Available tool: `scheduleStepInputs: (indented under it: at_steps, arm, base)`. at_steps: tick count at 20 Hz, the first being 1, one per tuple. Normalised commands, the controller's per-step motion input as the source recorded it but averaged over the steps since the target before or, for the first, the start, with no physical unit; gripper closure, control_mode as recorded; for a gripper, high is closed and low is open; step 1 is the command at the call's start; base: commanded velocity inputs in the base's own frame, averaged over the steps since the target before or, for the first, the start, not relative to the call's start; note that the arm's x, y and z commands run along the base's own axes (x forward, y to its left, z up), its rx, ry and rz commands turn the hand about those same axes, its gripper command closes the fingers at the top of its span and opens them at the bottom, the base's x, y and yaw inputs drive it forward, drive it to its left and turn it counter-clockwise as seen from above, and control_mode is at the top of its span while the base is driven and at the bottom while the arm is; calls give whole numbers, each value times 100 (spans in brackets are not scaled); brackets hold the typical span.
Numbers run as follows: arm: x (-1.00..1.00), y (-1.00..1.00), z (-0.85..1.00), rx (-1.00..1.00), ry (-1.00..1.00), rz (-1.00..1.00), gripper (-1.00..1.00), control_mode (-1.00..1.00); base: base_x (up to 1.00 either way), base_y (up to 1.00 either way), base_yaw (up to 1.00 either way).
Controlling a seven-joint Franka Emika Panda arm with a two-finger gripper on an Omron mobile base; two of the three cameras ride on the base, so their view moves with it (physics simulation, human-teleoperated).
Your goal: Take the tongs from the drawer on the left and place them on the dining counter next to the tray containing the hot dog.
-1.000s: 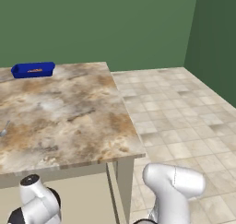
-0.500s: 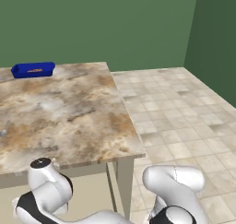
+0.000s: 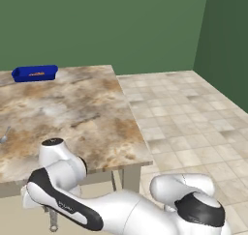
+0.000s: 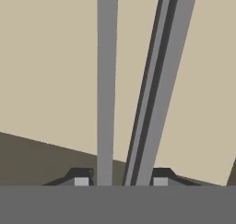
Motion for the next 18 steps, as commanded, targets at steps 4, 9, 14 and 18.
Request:
scheduleStepInputs:
  at_steps: [4,9,14,18]
  arm:
    - [30,-20,22,0,15,21,100,-100]
    - [4,-26,10,0,-4,8,100,-100]
    - [22,-16,53,0,-12,3,100,-100]
    - [3,-14,57,0,-15,0,100,-100]
  base:
    - [0,0,0]
    - [0,0,0]
    - [0,0,0]
    - [0,0,0]
